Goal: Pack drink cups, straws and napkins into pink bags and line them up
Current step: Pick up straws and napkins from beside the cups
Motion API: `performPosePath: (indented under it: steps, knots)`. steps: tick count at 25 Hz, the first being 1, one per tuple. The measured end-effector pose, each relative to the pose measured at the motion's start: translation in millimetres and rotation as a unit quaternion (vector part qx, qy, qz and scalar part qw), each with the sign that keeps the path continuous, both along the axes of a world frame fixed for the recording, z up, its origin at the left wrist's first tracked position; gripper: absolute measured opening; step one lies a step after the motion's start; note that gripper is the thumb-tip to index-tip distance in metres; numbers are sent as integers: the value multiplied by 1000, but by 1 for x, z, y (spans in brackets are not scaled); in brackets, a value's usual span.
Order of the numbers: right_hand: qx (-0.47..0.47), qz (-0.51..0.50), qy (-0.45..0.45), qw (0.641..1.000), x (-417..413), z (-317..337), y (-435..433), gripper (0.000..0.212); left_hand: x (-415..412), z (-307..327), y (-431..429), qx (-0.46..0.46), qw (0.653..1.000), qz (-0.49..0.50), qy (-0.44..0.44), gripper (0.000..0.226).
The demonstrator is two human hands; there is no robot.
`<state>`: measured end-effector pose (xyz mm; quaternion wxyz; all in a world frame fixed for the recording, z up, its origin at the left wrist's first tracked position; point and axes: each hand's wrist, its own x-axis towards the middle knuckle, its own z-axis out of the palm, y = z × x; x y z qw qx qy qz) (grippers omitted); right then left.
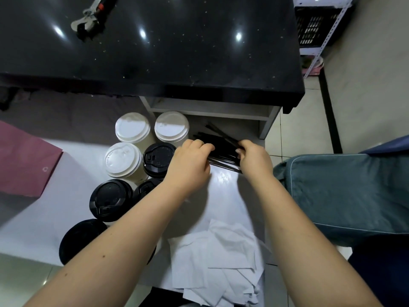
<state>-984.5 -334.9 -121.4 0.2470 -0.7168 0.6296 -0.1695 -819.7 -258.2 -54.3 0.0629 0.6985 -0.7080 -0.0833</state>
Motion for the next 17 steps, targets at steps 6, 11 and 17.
performPosePath:
  steps: [6, 11, 17]
  knots:
    - [232, -148, -344, 898, -6, 15, 13, 12, -6, 2, 8, -22, 1000, 5, -5, 47]
    - [276, -168, -430, 843, -8, 30, 28, 15, -3, 11, 15, -52, 999, 0, -9, 45]
    - [187, -43, -355, 915, 14, 74, 51, 15, 26, 44, 30, -99, 995, 15, -30, 38]
